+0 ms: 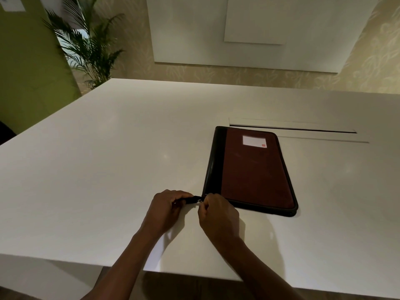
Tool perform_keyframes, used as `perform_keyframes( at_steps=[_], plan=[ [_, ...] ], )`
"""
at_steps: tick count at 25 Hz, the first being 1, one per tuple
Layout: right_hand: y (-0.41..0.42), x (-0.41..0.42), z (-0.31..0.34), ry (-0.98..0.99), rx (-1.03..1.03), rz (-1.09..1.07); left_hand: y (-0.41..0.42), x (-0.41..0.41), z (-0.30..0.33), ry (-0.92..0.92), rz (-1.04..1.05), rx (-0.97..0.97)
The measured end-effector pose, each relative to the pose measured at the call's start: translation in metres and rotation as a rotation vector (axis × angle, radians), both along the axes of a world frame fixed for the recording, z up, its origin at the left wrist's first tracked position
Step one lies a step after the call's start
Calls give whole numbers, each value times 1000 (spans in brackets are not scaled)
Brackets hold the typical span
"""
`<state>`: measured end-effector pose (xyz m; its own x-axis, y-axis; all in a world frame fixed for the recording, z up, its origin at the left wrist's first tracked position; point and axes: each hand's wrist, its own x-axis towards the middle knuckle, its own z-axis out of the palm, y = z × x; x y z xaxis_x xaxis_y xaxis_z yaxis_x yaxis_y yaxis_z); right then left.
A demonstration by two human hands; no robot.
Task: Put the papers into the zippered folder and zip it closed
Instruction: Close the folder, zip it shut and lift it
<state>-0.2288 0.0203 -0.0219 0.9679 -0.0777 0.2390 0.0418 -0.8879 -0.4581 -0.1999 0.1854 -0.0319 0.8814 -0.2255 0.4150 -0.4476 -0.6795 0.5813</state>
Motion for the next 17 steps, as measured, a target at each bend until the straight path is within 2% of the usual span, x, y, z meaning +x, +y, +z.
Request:
perform_keyframes(
  at_steps=[6,17],
  plan=[
    [-19,-3,0,-29,-10,-52,0,2,-3,26,48,-47],
    [-69,-12,1,-44,-54,-129,0,-4,6,41,0,-42]
  ],
)
